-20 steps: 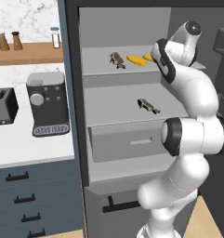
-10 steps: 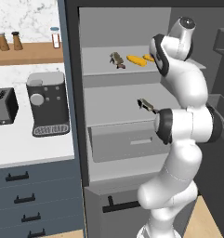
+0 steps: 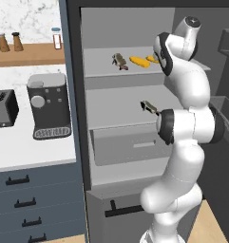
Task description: Place one corn and one fish in each tupperware on the nearby counter, to pack two identical lunches.
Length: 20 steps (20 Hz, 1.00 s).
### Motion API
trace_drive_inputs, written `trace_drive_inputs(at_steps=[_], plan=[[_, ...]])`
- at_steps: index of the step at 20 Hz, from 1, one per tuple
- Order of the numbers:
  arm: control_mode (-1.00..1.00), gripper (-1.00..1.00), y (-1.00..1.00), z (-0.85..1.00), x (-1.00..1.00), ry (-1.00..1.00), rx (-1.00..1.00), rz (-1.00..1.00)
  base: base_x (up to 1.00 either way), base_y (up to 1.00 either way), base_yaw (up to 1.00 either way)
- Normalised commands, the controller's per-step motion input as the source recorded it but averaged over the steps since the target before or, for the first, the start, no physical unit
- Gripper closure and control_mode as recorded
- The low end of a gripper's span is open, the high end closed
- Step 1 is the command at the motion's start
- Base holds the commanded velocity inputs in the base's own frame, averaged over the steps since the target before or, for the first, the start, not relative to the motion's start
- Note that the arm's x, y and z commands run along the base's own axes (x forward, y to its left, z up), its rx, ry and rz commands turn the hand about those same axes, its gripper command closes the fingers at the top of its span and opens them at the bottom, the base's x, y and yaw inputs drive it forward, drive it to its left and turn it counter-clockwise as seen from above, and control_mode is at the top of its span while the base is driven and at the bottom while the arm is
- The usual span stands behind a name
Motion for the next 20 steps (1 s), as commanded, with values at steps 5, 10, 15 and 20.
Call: trace_drive_inputs(at_steps=[5, 10, 15, 20], plan=[[-1.0, -1.0, 0.01, -0.26, 0.1, 0.0, 0.0, 0.03, 0.0, 0.0, 0.0], [-1.0, -1.0, 0.0, -0.13, 0.28, 0.0, 0.0, 0.02, 0.0, 0.0, 0.0], [-1.0, -1.0, 0.0, -0.05, 0.16, 0.0, 0.0, 0.01, 0.0, 0.0, 0.0], [-1.0, 1.0, 0.17, -0.27, -0.01, 0.0, 0.0, 0.0, 0.0, 0.0, 0.0]])
